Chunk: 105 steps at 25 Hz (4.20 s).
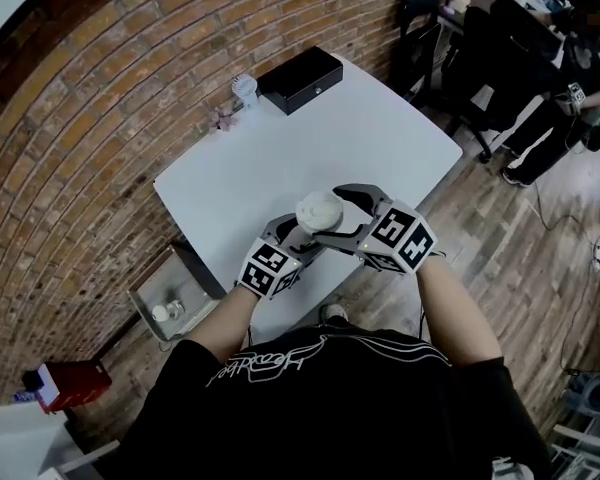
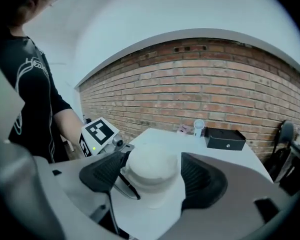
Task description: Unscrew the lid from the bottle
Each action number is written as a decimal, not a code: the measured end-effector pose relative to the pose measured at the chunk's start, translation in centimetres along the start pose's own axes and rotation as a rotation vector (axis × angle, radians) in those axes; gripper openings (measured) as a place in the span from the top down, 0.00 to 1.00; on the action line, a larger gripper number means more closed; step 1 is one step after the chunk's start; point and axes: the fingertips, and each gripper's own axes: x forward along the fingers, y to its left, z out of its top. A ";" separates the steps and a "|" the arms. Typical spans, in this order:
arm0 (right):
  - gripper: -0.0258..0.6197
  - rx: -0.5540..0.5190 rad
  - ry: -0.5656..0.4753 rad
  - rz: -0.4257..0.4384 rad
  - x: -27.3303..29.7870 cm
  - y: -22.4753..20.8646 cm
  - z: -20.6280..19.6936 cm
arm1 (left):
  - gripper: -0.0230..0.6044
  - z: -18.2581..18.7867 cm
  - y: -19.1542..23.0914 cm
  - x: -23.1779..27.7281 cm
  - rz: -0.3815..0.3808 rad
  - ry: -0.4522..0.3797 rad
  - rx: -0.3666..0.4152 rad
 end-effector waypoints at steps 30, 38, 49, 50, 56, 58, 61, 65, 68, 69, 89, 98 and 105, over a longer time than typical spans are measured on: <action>0.46 -0.137 0.092 0.242 0.6 0.1 -0.8 | 0.42 -0.2 -0.1 0.0 0.001 0.005 -0.011; 0.46 -0.446 0.307 0.520 1.0 0.7 -1.0 | 0.42 -0.2 -0.1 -0.2 0.000 -0.016 -0.015; 0.46 -0.620 0.476 0.561 1.2 0.7 -1.1 | 0.42 -0.3 0.0 -0.1 -0.020 -0.004 -0.019; 0.46 -0.616 0.458 0.537 1.2 0.6 -1.0 | 0.42 -0.3 0.1 -0.1 -0.020 -0.005 -0.021; 0.34 -0.404 0.280 0.362 0.9 0.5 0.1 | 0.42 -0.3 0.0 -0.1 -0.031 0.015 -0.016; 0.33 -0.320 0.223 0.264 0.8 -0.1 0.4 | 0.42 -0.3 0.1 0.0 -0.028 0.014 -0.017; 0.32 -0.162 0.138 0.121 0.6 -0.5 0.5 | 0.42 -0.2 0.0 0.0 -0.025 0.013 -0.019; 0.29 0.009 0.019 -0.015 0.2 -0.3 0.5 | 0.42 -0.1 -0.1 0.0 -0.027 0.013 -0.020; 0.29 0.063 -0.013 -0.098 0.2 -0.3 0.4 | 0.42 -0.1 -0.1 0.0 -0.024 0.010 -0.022; 0.29 0.075 -0.021 -0.117 0.3 -0.3 0.4 | 0.42 -0.1 -0.1 0.1 -0.023 0.009 -0.023; 0.36 0.128 -0.062 -0.228 1.6 -0.4 0.1 | 0.42 -0.3 -0.1 0.1 -0.003 0.017 -0.035; 0.36 0.006 -0.007 0.003 1.7 0.1 -0.1 | 0.42 -0.2 -0.2 0.2 -0.007 0.025 -0.035; 0.36 -0.135 0.036 0.266 1.5 0.8 -0.3 | 0.42 -0.4 -0.3 0.1 -0.008 0.030 -0.037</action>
